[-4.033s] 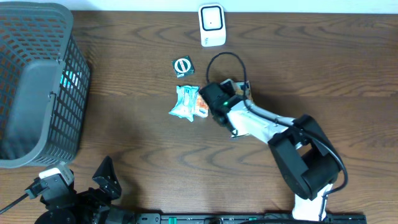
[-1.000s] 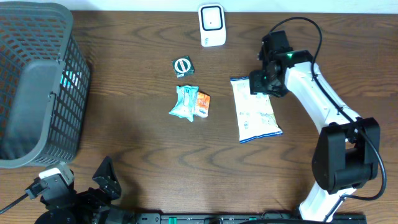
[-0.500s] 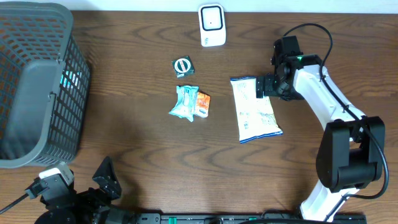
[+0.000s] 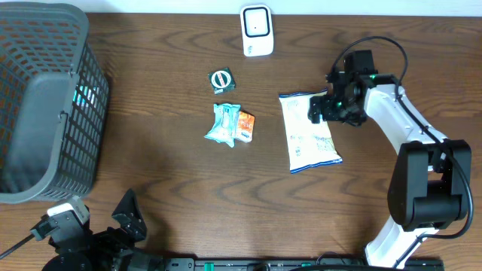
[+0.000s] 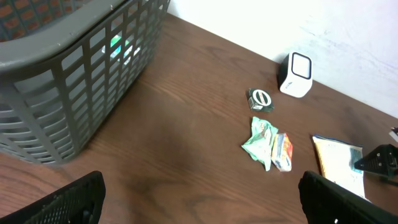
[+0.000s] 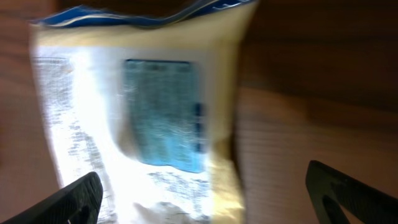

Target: Scan the item barcode

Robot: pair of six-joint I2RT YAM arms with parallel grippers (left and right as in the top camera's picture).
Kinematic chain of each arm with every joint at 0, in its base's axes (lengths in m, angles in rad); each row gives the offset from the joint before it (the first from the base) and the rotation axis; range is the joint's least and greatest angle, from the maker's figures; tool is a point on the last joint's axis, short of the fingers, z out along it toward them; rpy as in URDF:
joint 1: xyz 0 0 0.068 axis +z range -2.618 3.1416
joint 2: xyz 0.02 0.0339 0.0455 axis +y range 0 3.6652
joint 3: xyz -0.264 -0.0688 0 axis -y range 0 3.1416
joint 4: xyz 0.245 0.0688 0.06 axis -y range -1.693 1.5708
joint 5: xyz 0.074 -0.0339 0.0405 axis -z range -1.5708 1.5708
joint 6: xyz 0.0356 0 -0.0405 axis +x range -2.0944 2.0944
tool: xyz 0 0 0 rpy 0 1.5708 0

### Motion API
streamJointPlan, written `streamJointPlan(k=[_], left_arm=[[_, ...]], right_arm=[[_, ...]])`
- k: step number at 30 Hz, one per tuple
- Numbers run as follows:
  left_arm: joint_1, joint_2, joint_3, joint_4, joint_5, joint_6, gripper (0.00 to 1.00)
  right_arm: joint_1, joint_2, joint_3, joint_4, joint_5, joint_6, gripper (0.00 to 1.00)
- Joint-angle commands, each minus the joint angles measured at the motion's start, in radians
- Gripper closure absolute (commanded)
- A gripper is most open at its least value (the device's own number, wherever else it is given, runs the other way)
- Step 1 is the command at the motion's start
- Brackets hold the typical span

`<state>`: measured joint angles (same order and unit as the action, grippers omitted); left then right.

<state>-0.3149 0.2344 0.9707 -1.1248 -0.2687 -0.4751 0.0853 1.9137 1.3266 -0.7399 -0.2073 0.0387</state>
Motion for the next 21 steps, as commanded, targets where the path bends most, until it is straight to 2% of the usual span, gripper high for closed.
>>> streamJointPlan(k=[1, 7, 13, 15, 17, 18, 19, 20, 21], left_arm=[[0.004, -0.002, -0.005, 0.001, -0.017, -0.01, 0.02], [0.004, -0.002, -0.005, 0.001, -0.017, -0.01, 0.02], [0.004, -0.002, -0.005, 0.001, -0.017, -0.01, 0.02], [0.004, -0.002, -0.005, 0.001, -0.017, -0.01, 0.02], [0.004, -0.002, -0.005, 0.001, -0.017, -0.01, 0.02], [0.004, -0.002, -0.005, 0.001, -0.017, -0.01, 0.02], [0.004, -0.002, -0.005, 0.001, -0.017, -0.01, 0.02], [0.004, -0.002, -0.005, 0.001, -0.017, -0.01, 0.02], [0.004, -0.002, -0.005, 0.001, -0.017, -0.01, 0.02]], right_arm=[[0.0, -0.009, -0.051, 0.057, -0.167, -0.055, 0.01], [0.002, -0.007, -0.18, 0.211, -0.179, -0.024, 0.01], [0.009, -0.003, -0.234, 0.235, -0.223, -0.025, 0.01], [0.014, -0.002, -0.244, 0.235, -0.222, -0.025, 0.05], [0.021, 0.001, -0.248, 0.235, -0.222, -0.025, 0.24], [0.024, 0.002, -0.248, 0.235, -0.223, -0.024, 0.4], [0.03, 0.002, -0.248, 0.233, -0.225, -0.024, 0.65], [0.034, 0.002, -0.248, 0.234, -0.227, -0.021, 0.76], [0.039, 0.002, -0.248, 0.235, -0.23, -0.003, 0.96]])
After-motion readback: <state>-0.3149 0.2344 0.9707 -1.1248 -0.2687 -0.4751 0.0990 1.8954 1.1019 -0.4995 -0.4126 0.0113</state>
